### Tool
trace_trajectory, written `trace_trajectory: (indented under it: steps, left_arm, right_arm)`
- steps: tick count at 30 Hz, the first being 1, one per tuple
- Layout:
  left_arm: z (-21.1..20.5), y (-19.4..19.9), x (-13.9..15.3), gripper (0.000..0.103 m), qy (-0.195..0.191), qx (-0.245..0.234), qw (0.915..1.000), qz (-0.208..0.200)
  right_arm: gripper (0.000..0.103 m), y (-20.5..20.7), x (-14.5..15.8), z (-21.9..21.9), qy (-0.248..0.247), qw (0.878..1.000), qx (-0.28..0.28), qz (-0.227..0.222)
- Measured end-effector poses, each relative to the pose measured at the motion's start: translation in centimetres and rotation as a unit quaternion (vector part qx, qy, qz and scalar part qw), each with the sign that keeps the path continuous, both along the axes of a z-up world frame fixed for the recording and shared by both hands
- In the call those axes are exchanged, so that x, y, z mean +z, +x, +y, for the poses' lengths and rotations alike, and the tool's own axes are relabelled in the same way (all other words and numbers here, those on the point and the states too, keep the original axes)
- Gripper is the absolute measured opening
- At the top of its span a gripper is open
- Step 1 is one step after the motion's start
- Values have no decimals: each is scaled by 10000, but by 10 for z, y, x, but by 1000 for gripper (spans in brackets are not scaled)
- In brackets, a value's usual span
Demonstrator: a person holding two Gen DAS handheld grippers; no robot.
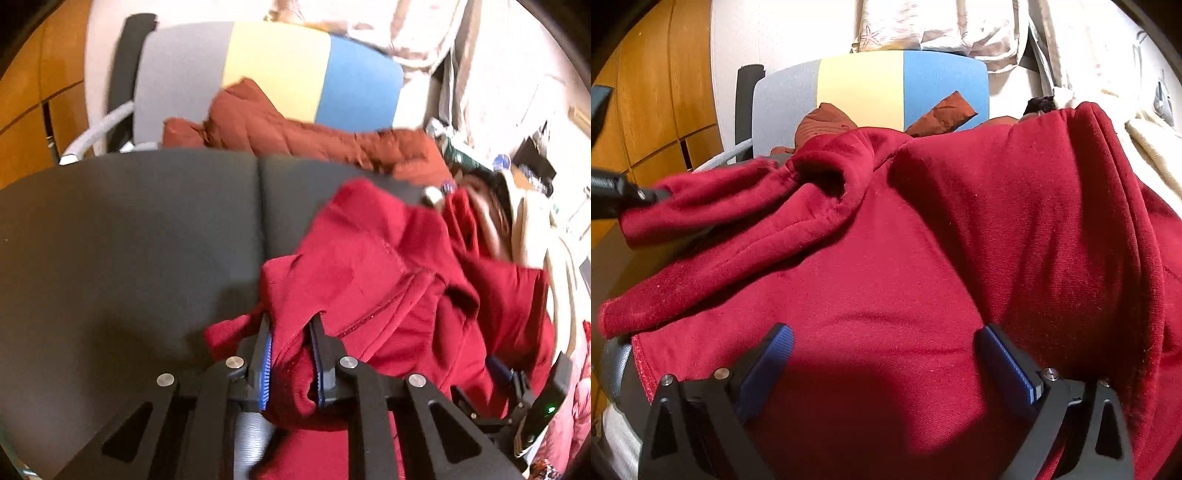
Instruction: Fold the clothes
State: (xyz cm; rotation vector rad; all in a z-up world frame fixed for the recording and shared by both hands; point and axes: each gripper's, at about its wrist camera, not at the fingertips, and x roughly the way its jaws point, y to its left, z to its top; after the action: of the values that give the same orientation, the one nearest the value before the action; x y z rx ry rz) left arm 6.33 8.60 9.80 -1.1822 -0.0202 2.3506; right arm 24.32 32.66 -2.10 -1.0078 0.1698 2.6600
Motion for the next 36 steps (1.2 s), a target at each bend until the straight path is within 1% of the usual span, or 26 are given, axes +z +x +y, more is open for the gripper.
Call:
trace_trajectory:
  steps: [2, 5, 9, 12, 14, 17, 19, 20, 21, 22, 23, 25, 26, 27, 29, 30, 32, 34, 35, 36]
  left_arm:
    - [-17, -6, 12, 16, 140, 205, 9996, 109]
    - [-54, -26, 31, 16, 266, 719, 9966, 294]
    - [-108, -57, 52, 16, 46, 1357, 9884, 676]
    - [-141, -76, 58, 16, -242, 1664, 9825, 802]
    - [-162, -89, 56, 16, -460, 1858, 9782, 807]
    - [-183, -103, 38, 16, -721, 2110, 9729, 607]
    - [-196, -111, 25, 17, -889, 2273, 9687, 457]
    - [-203, -115, 18, 18, -972, 2353, 9663, 382]
    - [-209, -120, 11, 22, -1056, 2434, 9637, 307]
    - [-216, -124, 5, 22, -1139, 2514, 9609, 232]
    - [-222, -128, -2, 23, -1222, 2593, 9579, 157]
    - [-237, -113, -3, 23, -1028, 2891, 9517, 67]
    - [-244, -104, -2, 25, -897, 3051, 9481, 28]
    - [-245, -91, 3, 27, -759, 3130, 9467, 116]
    - [-243, -63, 18, 30, -476, 3210, 9450, 406]
    - [-235, -52, 25, 35, -339, 3081, 9493, 522]
    - [-213, -32, 38, 39, -68, 2664, 9611, 726]
    - [-174, -20, 44, 42, 133, 1992, 9771, 741]
    - [-152, -16, 44, 43, 207, 1627, 9841, 681]
    - [-131, -13, 40, 43, 248, 1319, 9891, 603]
  right_arm:
    - [102, 0, -1, 0, 5, 10000, -1, 0]
    - [102, -1, -3, 0, 2, 10000, 2, -17]
    - [103, -2, -2, 1, -50, 9999, 35, -91]
    - [103, -9, 2, 2, -127, 9992, 119, -351]
    - [103, -14, 5, 2, -235, 9980, 213, -553]
    - [103, -19, 11, -3, -502, 9944, 499, -788]
    - [103, -21, 15, -17, -736, 9884, 970, -909]
    - [103, -21, 18, -28, -837, 9835, 1281, -969]
    - [103, -19, 19, -40, -858, 9784, 1583, -1020]
    - [103, -18, 20, -52, -846, 9729, 1867, -1067]
    - [103, -16, 20, -63, -731, 9686, 2096, -1119]
    - [103, -11, 18, -82, -345, 9646, 2287, -1264]
    - [103, -9, 19, -86, -297, 9631, 2333, -1311]
    - [103, -5, 23, -86, -519, 9607, 2401, -1293]
    - [102, 4, 42, -75, -1252, 9551, 2508, -962]
    - [102, 8, 53, -70, -1626, 9501, 2549, -771]
    - [102, 16, 77, -56, -2284, 9383, 2579, -318]
    - [102, 17, 109, -31, -2693, 9312, 2433, 329]
    - [102, 12, 123, -17, -2763, 9340, 2197, 547]
    - [102, 6, 135, -2, -2793, 9384, 1900, 721]
